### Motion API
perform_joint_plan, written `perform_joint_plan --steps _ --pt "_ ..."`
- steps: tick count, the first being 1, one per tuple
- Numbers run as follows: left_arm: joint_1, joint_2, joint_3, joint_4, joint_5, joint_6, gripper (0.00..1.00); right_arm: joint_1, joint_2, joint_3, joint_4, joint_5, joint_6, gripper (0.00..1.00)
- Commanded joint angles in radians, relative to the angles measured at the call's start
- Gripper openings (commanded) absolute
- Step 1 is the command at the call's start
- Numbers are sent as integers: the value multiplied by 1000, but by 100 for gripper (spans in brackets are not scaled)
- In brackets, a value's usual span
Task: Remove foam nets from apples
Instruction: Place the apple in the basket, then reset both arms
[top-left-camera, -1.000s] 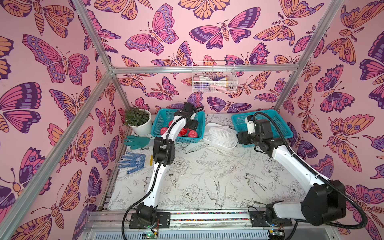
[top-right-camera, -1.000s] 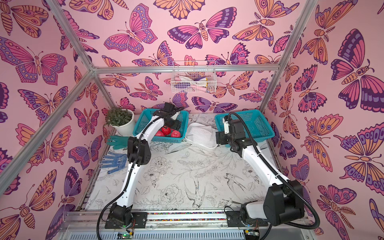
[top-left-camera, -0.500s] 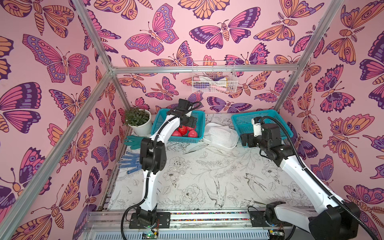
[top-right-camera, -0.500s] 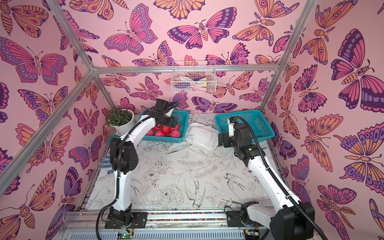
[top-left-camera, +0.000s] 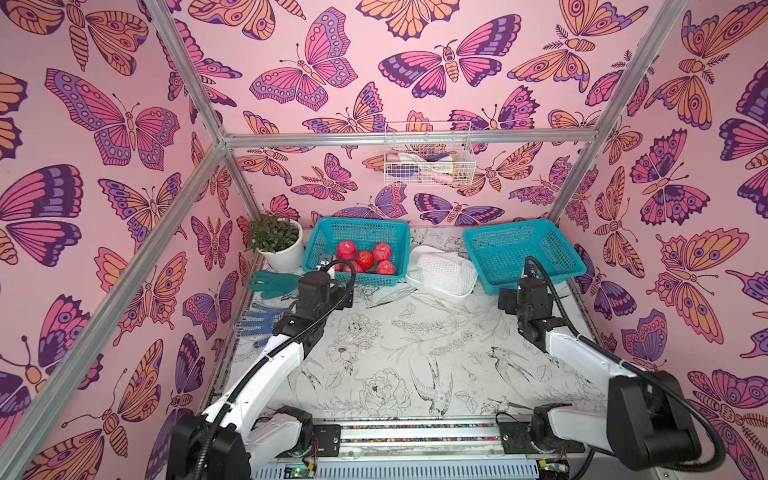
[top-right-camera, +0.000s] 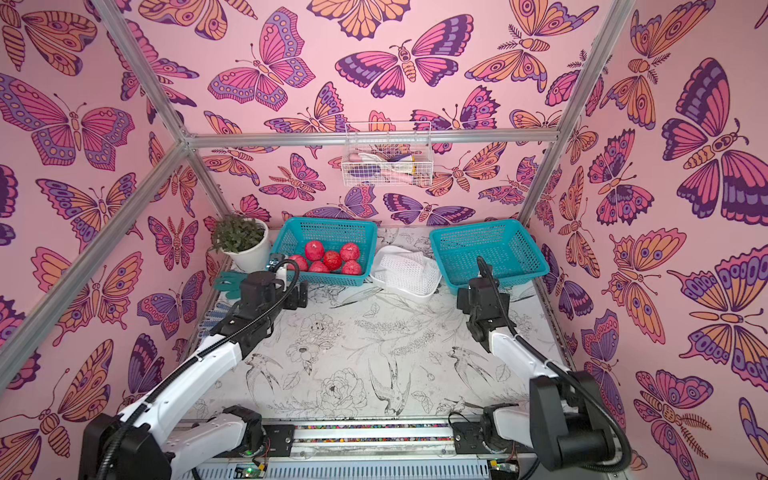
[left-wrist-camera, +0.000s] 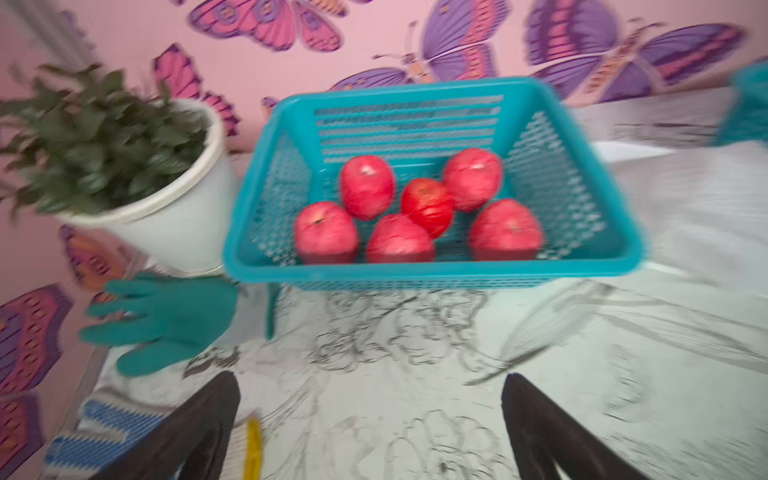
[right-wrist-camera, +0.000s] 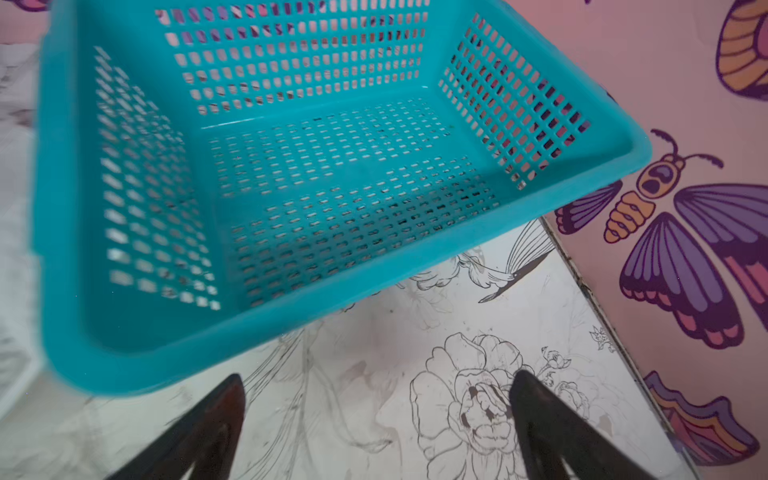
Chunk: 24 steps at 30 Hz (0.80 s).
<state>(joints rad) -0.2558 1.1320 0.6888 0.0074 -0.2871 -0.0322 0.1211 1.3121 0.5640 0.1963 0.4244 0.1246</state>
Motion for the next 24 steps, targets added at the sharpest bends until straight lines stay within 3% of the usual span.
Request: perform_joint_plan --steps 1,4,7,8,10,12,15,24 --pt "73 77 -89 211 -174 12 100 -26 85 28 200 -5 -34 99" --pt "114 176 -160 443 -163 67 100 -34 142 -40 365 -47 -51 99" --pt "181 232 -235 614 -112 41 100 -34 170 -128 553 -127 -82 99" --pt "199 253 -244 620 9 27 99 -40 165 -144 572 -143 -83 99" --pt "214 330 -335 874 63 27 99 -58 168 -156 587 -221 -85 99" --pt "223 434 -421 1098 61 20 98 -67 226 -202 745 -259 -91 99" --pt "220 404 -403 1008 81 32 98 -67 191 -176 632 -277 -99 99" --pt "220 423 -337 945 62 26 100 -64 212 -192 700 -254 -96 99"
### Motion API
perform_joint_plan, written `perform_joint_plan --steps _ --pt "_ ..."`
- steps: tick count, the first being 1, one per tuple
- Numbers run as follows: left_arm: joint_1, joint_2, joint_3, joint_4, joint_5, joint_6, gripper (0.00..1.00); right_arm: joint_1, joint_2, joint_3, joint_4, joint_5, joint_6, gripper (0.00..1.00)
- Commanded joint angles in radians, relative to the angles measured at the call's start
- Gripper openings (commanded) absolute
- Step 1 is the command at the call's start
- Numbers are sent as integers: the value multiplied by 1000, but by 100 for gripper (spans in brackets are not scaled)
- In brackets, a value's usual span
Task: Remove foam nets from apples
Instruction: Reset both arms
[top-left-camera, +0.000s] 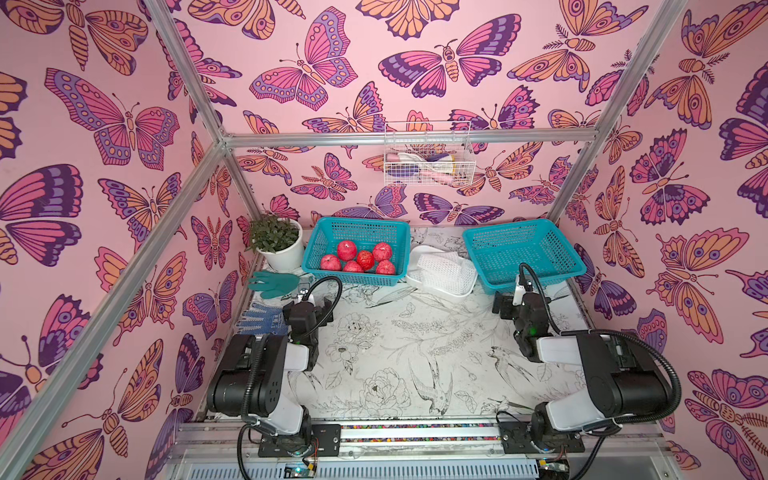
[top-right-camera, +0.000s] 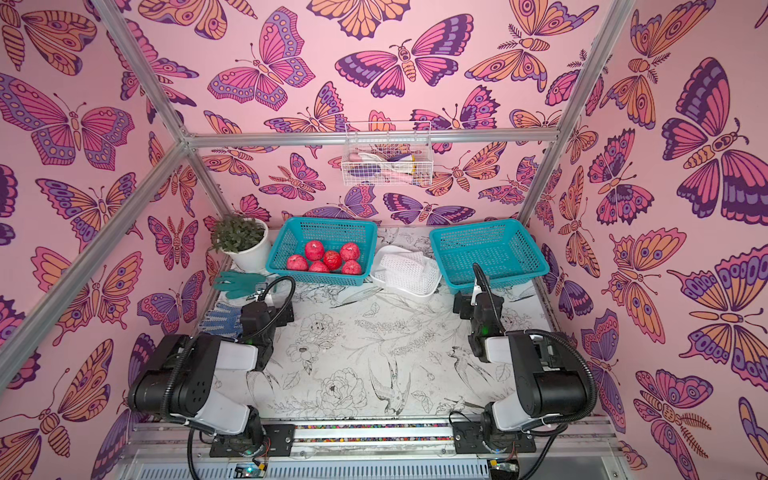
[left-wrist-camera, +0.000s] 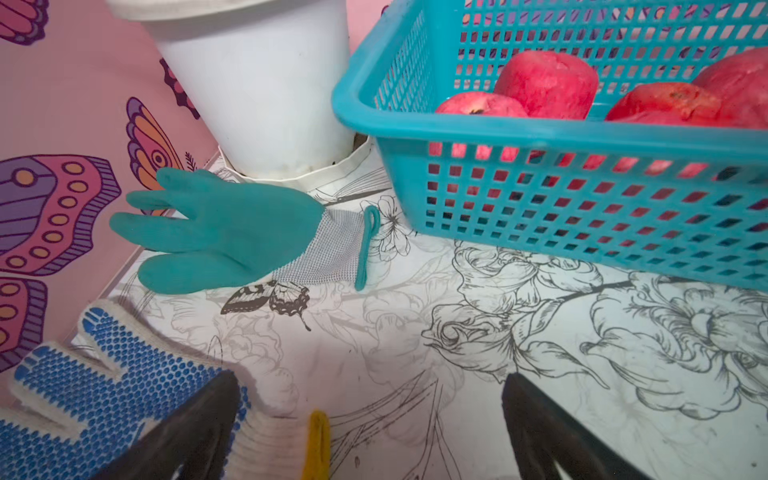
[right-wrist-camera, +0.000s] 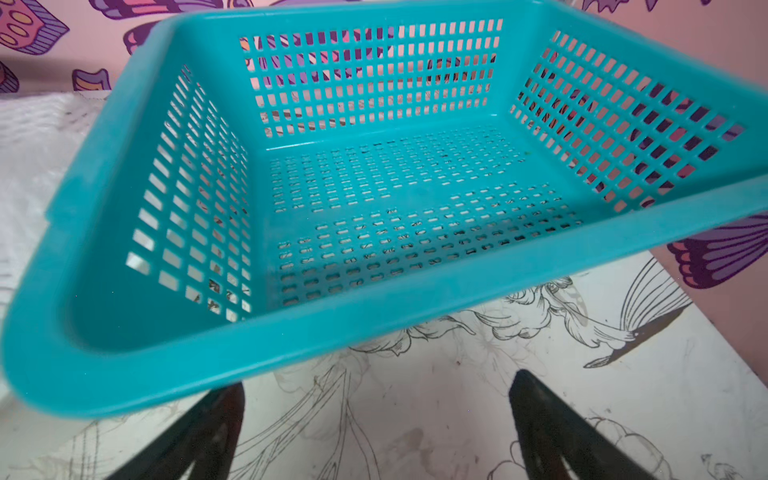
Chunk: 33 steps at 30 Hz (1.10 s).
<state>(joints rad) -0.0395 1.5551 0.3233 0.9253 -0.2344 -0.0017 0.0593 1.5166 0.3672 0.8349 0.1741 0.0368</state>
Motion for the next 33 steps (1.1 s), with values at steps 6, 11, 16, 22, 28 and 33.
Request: perform_joint_plan --steps 6,11,16,22,28,33 --pt "4 4 27 37 9 -1 100 -14 2 42 -22 -35 -1 99" --pt "4 0 24 41 6 0 100 -35 -12 35 -30 -65 7 99" --pt "4 2 16 80 7 1 100 -33 -12 35 -28 -65 8 99" --pt "14 -10 -26 82 245 78 100 -34 -15 20 -3 -116 -8 99" --pt "15 -7 -38 113 238 78 100 -46 -13 29 -16 -112 4 99" --pt "16 -6 -44 123 179 49 100 -45 -12 35 -28 -62 20 99"
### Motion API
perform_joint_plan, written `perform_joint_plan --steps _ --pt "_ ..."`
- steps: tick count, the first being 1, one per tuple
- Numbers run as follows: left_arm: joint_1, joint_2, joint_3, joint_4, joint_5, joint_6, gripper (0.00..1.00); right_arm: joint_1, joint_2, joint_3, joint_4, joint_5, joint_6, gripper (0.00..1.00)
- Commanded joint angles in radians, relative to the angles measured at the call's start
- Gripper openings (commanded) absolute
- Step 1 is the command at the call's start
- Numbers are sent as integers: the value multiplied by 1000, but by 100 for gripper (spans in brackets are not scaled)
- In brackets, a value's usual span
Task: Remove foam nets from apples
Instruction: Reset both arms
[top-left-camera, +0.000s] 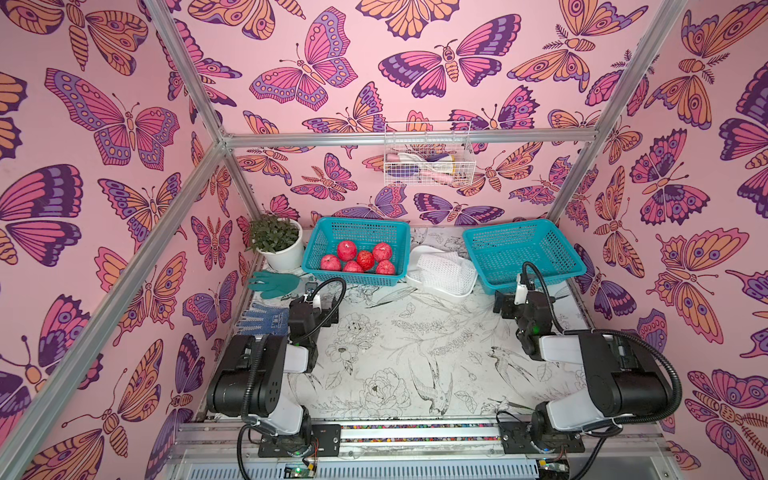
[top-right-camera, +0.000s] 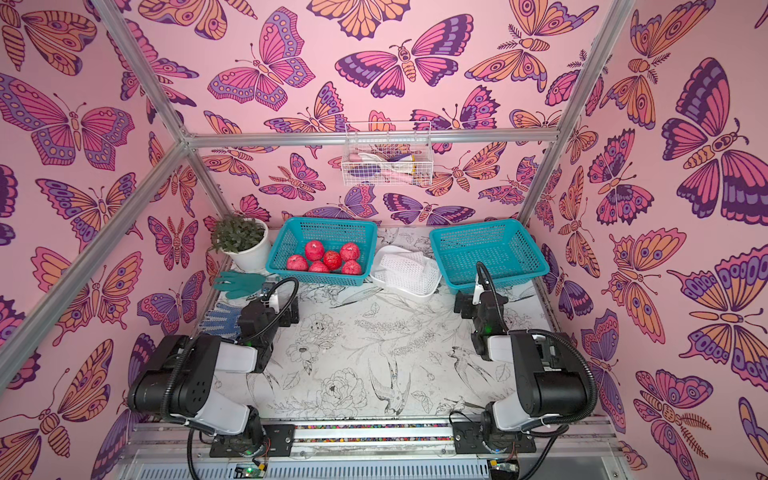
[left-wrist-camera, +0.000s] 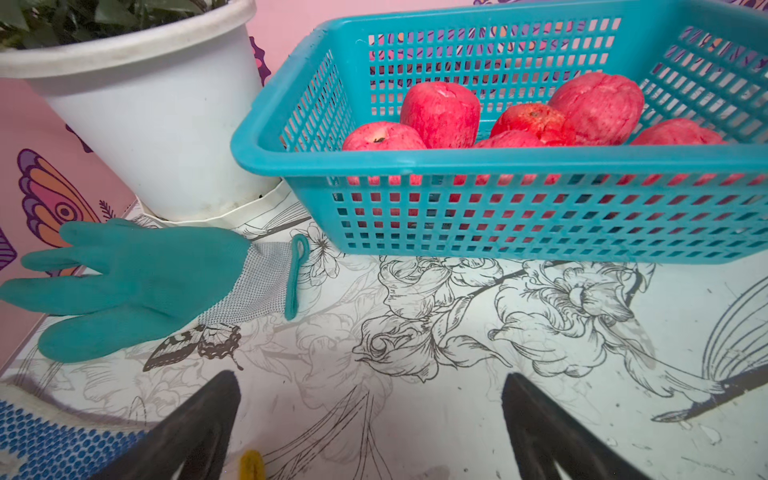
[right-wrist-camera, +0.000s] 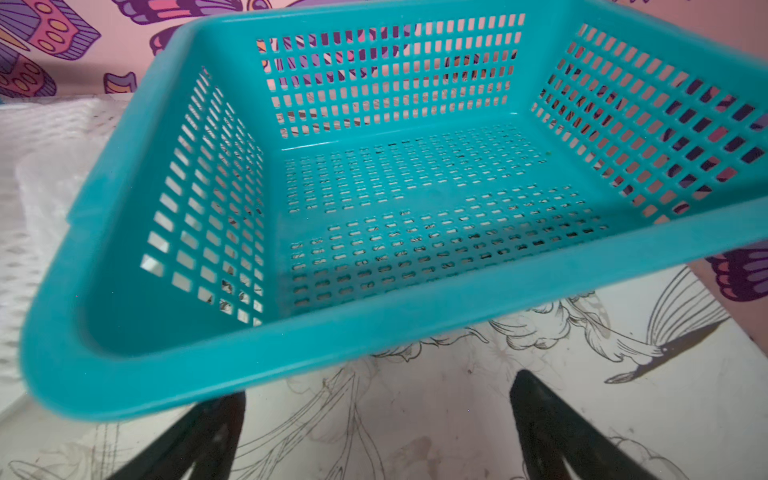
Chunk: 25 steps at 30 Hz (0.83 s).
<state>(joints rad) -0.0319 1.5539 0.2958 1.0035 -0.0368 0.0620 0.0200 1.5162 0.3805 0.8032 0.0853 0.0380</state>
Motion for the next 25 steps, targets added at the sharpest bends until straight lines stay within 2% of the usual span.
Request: perform_joint_plan --steps 1,6,25 --pt "7 -5 -14 42 -20 -14 100 -6 -11 23 3 27 19 99" --pt "4 -4 21 -20 -20 -12 100 -6 -11 23 2 27 20 99" --pt "15 -4 25 -51 -17 -22 100 -6 -4 33 -11 -12 6 99"
